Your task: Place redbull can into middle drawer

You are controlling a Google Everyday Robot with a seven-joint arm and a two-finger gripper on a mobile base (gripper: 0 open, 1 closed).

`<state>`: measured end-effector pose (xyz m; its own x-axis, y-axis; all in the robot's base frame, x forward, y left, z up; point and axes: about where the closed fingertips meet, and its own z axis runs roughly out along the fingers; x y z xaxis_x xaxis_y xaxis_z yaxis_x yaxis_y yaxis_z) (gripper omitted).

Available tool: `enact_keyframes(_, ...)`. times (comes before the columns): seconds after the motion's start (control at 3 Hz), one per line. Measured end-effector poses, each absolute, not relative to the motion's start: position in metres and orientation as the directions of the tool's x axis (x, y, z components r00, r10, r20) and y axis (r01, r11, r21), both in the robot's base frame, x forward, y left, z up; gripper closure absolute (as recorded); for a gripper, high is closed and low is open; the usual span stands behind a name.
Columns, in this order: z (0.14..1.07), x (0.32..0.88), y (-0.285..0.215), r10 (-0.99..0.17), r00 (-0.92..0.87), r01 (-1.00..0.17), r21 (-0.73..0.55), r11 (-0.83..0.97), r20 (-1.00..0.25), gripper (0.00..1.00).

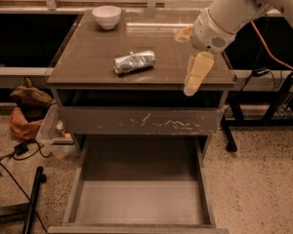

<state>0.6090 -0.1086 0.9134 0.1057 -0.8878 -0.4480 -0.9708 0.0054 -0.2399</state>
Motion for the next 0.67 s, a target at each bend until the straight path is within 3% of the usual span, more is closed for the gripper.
enact_keyframes(0.67, 0.911, 0.636, -0.094, -0.879, 0.153, -0.962, -0.27, -0.029, -0.451, 0.0)
